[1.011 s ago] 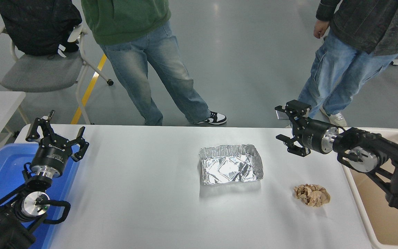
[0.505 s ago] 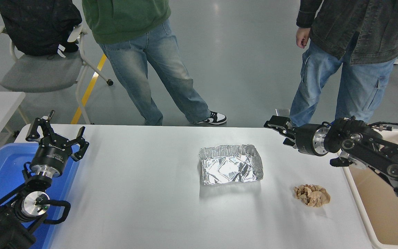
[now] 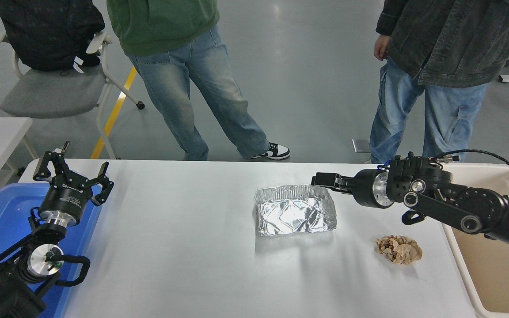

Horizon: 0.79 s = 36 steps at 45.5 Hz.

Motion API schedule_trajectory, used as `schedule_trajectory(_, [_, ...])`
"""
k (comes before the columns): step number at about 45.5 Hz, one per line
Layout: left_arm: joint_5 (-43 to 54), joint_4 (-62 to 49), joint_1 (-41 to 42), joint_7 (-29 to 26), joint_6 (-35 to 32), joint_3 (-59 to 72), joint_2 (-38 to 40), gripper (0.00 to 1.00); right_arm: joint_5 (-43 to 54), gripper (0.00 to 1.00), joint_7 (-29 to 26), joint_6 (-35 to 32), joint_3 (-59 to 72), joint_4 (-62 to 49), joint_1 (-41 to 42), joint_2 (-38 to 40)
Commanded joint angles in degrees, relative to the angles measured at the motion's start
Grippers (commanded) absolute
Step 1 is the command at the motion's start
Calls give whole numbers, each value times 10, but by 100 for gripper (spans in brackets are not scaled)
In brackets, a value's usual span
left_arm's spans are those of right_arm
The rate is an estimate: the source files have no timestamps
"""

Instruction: Clean the table surface

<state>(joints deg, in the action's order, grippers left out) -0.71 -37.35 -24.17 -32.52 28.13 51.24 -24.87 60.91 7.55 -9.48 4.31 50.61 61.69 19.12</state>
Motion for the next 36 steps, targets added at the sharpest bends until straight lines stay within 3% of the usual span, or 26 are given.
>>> schedule_trajectory(1, [0,0,0,0,0,0,0,99,4,98,65,2,80,-89,16,-61])
schedule_trajectory(19, [0,0,0,0,0,0,0,99,4,98,65,15,118,-207,16,-108])
schedule_trajectory(36, [0,0,0,0,0,0,0,99,-39,98,57,40,141,-227,-7,-117])
